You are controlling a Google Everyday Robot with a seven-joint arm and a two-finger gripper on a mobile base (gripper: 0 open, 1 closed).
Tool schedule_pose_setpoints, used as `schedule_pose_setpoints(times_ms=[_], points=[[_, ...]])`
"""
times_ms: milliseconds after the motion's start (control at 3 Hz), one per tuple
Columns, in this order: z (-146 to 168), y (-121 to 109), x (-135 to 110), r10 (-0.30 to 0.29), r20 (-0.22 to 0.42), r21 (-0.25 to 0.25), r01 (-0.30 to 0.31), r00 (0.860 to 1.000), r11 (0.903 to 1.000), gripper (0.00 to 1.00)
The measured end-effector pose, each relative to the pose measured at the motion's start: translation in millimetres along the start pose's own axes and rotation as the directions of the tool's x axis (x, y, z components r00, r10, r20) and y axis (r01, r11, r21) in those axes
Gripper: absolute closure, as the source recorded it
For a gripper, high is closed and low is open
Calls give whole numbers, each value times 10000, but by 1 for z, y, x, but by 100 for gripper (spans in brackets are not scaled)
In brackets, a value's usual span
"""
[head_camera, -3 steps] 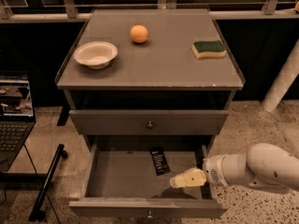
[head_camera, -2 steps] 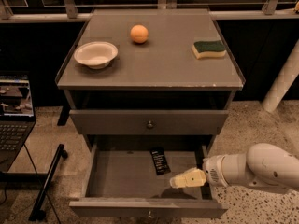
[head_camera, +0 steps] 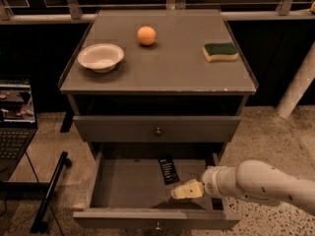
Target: Pick rxbar chocolate from middle drawer and place on counter
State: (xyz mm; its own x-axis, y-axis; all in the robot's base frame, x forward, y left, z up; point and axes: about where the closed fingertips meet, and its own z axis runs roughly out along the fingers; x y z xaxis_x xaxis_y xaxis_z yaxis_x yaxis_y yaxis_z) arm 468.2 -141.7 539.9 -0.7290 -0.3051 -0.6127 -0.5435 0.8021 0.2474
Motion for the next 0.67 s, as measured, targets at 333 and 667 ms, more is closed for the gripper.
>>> schedule_pose_setpoints(times_ms=[333, 667], points=[[37, -16, -6, -410, 73, 491, 406, 9991, 9980, 0], [38, -16, -4, -340, 26, 496, 338, 9994, 9982, 0]])
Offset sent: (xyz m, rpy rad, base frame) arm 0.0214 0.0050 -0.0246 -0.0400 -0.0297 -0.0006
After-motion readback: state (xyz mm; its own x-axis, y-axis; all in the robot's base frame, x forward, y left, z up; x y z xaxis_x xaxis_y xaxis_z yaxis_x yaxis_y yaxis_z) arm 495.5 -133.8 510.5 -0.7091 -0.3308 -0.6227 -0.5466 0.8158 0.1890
